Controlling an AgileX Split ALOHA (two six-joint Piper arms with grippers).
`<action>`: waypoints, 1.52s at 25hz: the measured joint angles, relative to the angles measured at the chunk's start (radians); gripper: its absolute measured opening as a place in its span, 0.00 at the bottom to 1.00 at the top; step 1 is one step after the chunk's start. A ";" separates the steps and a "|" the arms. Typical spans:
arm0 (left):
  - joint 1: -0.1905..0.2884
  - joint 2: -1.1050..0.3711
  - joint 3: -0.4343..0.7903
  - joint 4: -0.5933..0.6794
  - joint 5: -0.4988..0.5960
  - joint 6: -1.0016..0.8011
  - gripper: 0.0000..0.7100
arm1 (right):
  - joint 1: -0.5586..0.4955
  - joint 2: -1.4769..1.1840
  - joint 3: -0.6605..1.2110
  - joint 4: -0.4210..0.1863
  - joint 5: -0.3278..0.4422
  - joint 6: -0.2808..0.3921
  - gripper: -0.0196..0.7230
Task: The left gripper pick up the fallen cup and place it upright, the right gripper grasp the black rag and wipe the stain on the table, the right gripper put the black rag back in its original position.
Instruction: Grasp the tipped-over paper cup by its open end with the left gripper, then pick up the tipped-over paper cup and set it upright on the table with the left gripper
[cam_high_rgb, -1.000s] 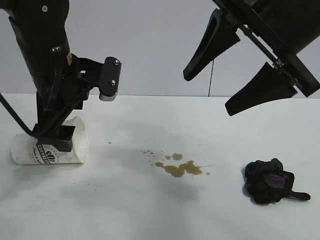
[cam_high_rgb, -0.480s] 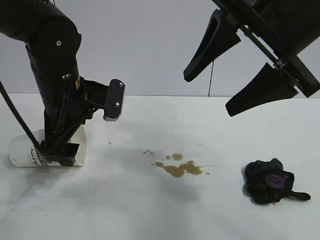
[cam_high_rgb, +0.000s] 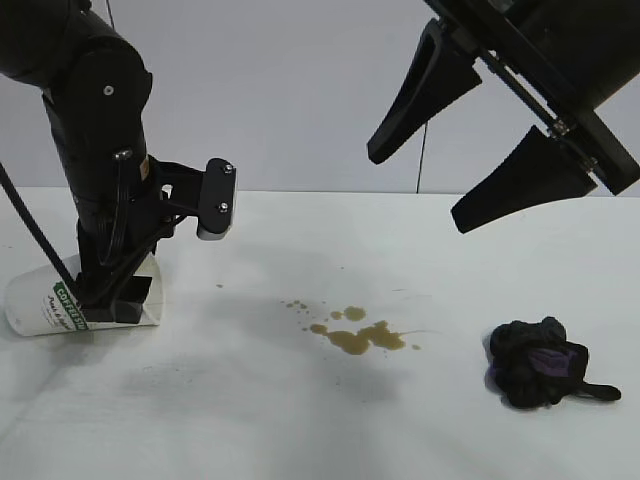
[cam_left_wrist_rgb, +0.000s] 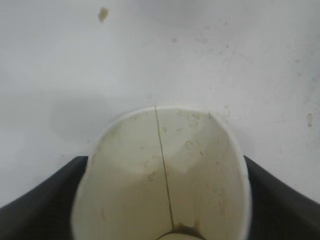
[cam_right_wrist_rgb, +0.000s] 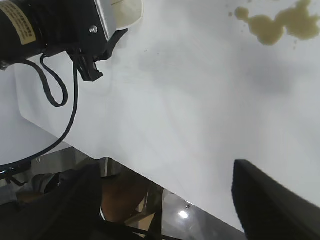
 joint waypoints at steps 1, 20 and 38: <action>0.011 -0.035 0.000 -0.063 -0.028 0.006 0.73 | 0.000 0.000 0.000 0.000 0.000 0.000 0.70; 0.433 -0.270 0.200 -1.652 0.373 1.179 0.72 | 0.000 0.000 0.000 -0.015 -0.001 0.000 0.70; 0.498 -0.005 0.354 -1.882 0.304 1.744 0.72 | 0.000 0.000 0.000 -0.032 -0.010 0.000 0.69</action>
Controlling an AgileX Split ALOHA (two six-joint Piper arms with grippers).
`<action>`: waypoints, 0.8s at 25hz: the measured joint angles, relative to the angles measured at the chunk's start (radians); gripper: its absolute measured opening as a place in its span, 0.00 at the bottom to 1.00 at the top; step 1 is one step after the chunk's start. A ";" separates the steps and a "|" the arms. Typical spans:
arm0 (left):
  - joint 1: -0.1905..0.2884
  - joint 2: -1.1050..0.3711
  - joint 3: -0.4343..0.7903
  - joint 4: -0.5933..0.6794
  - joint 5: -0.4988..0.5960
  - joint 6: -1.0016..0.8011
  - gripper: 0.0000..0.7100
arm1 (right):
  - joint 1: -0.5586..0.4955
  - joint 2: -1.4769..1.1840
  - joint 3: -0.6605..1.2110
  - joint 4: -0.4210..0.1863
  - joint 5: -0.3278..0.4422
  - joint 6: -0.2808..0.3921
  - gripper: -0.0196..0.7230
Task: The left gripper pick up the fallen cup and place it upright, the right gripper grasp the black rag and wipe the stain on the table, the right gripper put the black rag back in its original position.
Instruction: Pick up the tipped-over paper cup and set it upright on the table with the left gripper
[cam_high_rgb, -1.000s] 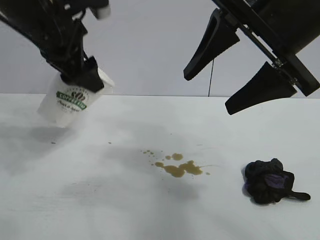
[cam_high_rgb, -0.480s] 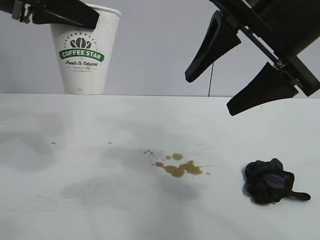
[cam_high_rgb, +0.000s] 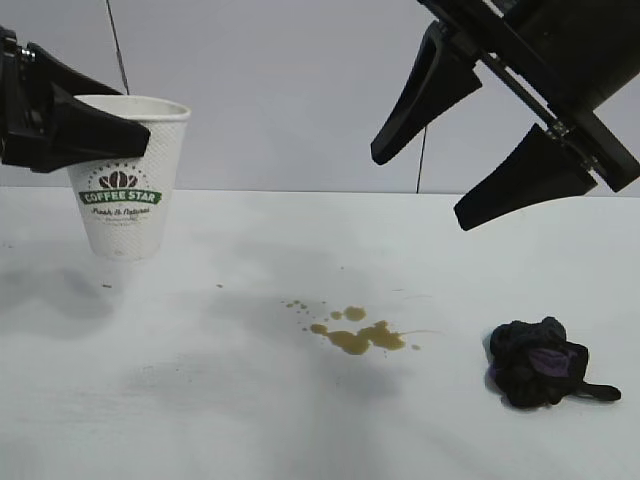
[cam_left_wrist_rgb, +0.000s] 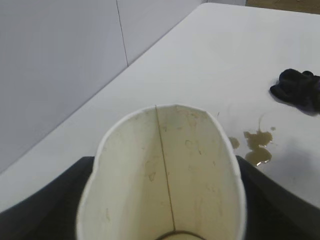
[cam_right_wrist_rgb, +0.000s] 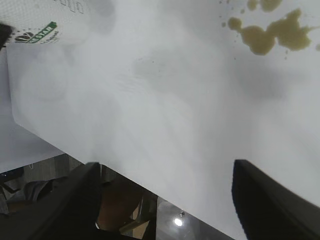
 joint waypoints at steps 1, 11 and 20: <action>0.000 0.018 -0.012 -0.003 0.000 0.009 0.72 | 0.000 0.000 0.000 -0.002 0.000 0.000 0.69; 0.000 0.084 -0.052 -0.015 0.013 0.214 0.71 | 0.000 0.000 0.000 -0.009 -0.019 0.000 0.69; 0.000 0.085 -0.052 -0.015 0.015 0.126 0.92 | 0.000 0.000 0.000 -0.010 -0.044 0.000 0.69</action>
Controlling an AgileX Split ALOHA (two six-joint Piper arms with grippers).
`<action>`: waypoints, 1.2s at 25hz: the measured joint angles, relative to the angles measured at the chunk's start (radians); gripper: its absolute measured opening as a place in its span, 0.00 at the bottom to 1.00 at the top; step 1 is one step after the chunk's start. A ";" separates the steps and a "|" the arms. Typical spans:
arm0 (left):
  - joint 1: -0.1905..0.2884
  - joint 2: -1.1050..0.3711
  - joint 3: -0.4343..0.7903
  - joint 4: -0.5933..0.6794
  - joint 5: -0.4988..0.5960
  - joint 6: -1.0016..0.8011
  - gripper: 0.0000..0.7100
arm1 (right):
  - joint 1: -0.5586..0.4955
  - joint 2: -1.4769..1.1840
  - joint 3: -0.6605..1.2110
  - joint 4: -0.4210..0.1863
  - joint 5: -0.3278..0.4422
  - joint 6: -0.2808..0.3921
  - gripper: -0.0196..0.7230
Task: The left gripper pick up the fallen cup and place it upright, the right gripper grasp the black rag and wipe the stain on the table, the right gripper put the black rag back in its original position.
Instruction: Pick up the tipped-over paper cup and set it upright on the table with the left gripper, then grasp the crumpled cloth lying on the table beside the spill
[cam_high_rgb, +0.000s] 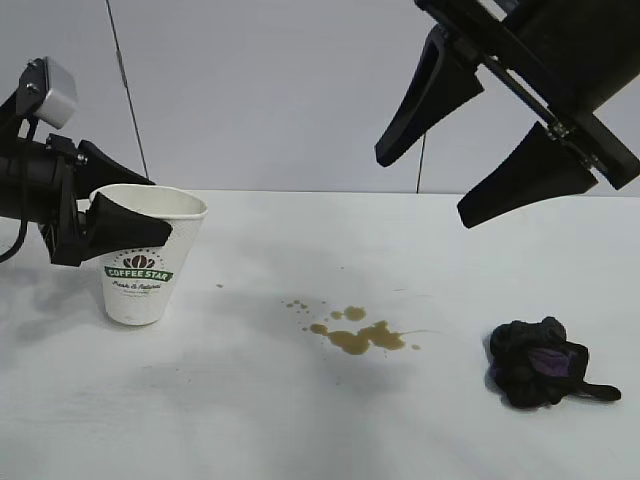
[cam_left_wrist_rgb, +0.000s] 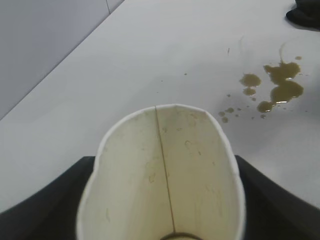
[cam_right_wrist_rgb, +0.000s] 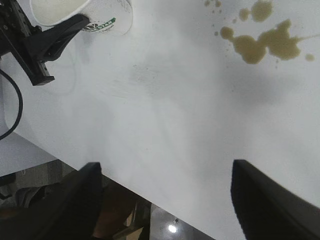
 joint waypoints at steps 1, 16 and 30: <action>0.000 0.000 0.000 0.000 0.000 0.000 0.94 | 0.000 0.000 0.000 0.000 -0.002 0.000 0.69; 0.000 -0.080 0.000 0.169 -0.067 -0.190 0.96 | 0.000 0.000 0.000 0.000 -0.010 0.000 0.69; 0.000 -0.119 0.000 0.412 -0.173 -0.485 0.96 | 0.000 0.000 0.000 0.000 -0.021 0.000 0.69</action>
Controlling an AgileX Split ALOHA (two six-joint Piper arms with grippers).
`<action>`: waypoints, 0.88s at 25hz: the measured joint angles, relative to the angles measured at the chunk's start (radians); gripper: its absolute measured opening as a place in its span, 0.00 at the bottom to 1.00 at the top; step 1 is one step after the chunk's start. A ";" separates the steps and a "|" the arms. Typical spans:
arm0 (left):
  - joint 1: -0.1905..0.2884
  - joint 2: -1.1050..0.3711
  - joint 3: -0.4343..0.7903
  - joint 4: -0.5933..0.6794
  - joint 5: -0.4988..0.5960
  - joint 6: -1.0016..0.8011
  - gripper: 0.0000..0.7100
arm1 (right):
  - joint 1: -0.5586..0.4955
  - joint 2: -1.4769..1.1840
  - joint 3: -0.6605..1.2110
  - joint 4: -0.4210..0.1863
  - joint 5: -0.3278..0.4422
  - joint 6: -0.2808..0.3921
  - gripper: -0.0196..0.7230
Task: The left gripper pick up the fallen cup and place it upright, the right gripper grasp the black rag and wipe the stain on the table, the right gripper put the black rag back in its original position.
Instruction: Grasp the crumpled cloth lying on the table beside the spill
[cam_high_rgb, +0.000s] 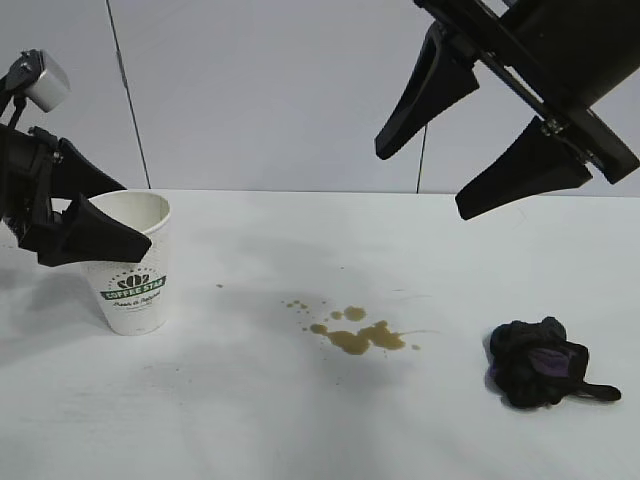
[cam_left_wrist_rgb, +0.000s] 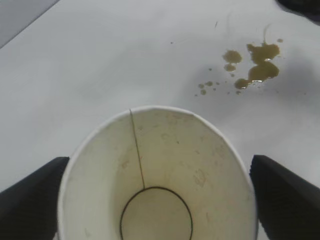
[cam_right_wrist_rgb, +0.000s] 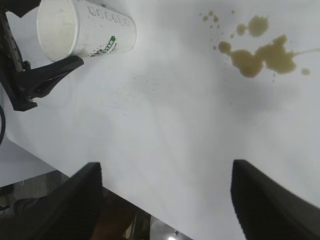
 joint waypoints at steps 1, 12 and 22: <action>0.000 0.000 0.000 0.024 0.000 -0.019 0.96 | 0.000 0.000 0.000 0.000 0.000 0.000 0.69; 0.000 -0.069 0.000 0.453 -0.078 -0.518 0.96 | 0.000 0.000 0.000 0.000 0.000 0.000 0.69; 0.068 -0.403 0.000 1.135 -0.217 -1.257 0.74 | 0.000 0.000 0.000 0.000 0.000 0.000 0.69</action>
